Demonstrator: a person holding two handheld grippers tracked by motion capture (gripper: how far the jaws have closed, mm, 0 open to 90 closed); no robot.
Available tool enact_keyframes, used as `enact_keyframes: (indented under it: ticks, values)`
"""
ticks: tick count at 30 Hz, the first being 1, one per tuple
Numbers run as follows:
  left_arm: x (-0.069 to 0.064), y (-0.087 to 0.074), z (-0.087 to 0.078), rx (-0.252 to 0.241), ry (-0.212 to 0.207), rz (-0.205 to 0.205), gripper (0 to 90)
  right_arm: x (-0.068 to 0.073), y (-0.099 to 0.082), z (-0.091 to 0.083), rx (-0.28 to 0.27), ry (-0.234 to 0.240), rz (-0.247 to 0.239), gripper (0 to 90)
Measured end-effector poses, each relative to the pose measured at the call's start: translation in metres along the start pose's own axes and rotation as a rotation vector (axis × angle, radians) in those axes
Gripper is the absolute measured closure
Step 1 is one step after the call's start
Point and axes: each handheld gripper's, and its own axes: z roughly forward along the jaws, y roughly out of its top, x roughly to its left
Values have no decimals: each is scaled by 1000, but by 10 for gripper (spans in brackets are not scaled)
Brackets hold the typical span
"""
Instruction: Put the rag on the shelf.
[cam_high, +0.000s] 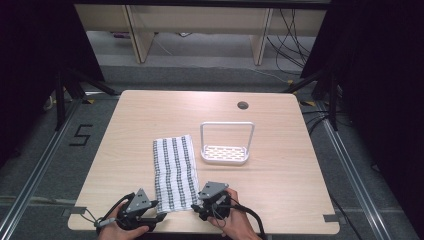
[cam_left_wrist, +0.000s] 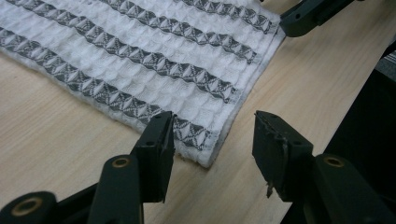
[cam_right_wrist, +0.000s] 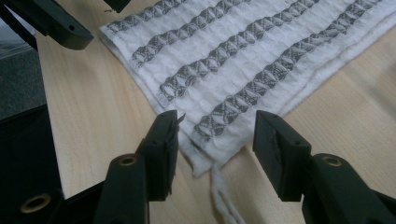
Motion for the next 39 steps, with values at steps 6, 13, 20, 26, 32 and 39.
enact_keyframes:
  ticks: [6, 13, 20, 26, 32, 39]
  values:
    - [3, 4, 8, 46, 1, 56, 609, 1, 0, 4, 35, -12, -3, 630]
    - [4, 3, 8, 39, 43, 91, 832, 1, 1, 8, 11, 6, 36, 840]
    - [0, 8, 1, -5, 26, 110, 869, -2, 5, 3, -8, 28, 48, 864]
    - [0, 17, -13, -64, 9, 80, 873, -5, 17, -17, -69, 34, 47, 868]
    - [1, 41, -29, -101, 3, 111, 873, -13, 32, -39, -144, 15, 43, 871]
    - [2, 73, -54, -144, -19, 127, 873, -20, 51, -58, -210, 28, 39, 872]
